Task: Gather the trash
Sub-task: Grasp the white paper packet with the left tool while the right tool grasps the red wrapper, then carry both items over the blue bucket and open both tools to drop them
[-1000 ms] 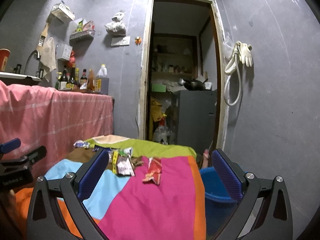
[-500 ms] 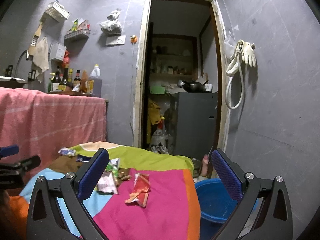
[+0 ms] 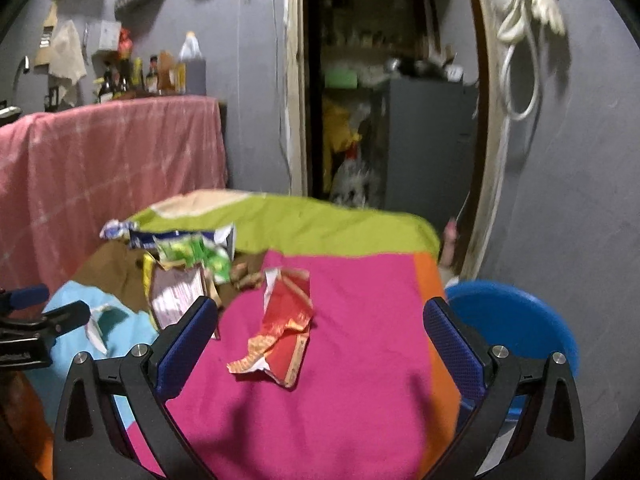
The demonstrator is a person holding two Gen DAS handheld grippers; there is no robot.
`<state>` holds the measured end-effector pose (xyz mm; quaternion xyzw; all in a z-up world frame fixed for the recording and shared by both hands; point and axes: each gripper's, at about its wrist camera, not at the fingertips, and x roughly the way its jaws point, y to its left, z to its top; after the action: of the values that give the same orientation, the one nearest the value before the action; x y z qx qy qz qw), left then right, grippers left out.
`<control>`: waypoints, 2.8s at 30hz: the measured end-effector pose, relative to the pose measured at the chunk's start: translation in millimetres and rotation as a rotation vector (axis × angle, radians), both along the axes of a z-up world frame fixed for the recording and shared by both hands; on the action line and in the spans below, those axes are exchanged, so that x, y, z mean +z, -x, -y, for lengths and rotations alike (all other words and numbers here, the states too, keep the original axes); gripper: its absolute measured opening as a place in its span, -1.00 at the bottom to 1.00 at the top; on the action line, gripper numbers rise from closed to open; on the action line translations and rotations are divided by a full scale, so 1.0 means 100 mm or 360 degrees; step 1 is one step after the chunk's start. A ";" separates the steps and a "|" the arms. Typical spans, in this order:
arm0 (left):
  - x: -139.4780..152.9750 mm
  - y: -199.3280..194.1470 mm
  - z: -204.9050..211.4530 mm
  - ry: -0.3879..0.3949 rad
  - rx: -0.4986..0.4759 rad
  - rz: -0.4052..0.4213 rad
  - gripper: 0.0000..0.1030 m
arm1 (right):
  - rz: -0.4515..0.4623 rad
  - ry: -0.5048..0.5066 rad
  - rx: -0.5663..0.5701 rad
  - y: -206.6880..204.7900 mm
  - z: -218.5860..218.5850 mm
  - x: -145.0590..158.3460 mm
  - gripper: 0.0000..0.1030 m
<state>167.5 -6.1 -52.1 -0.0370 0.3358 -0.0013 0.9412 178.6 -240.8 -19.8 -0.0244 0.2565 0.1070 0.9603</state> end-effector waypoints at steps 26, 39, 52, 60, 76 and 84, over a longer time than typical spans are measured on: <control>-0.13 -0.14 0.01 0.0247 -0.0156 -0.0209 -0.34 | -0.0377 0.0023 0.0173 -0.25 -0.17 -0.40 -0.21; 0.34 0.19 0.41 0.0236 -0.0232 0.0158 -0.34 | -0.0014 -0.0110 0.0129 0.28 0.08 0.07 -0.24; 1.21 0.11 1.44 0.0408 -0.0474 0.0892 -0.34 | 0.0720 -0.0017 -0.0164 0.72 0.89 1.11 -0.23; 1.29 -0.03 2.19 0.0408 -0.0565 0.1038 -0.34 | 0.0905 0.0095 -0.0353 0.66 1.50 1.17 -0.20; 0.36 -1.03 3.26 0.0265 -0.0779 0.0375 -0.34 | 0.0432 -0.0003 -0.0490 0.02 2.44 0.27 -0.20; 0.08 -1.22 3.31 0.0285 -0.0750 0.0189 -0.26 | 0.0259 -0.0055 -0.0471 -0.17 2.54 0.00 -0.16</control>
<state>289.8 -337.3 -44.2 -0.0408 0.2778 -0.2525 0.9260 195.9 -494.9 -20.0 0.0216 0.1768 -0.0334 0.9834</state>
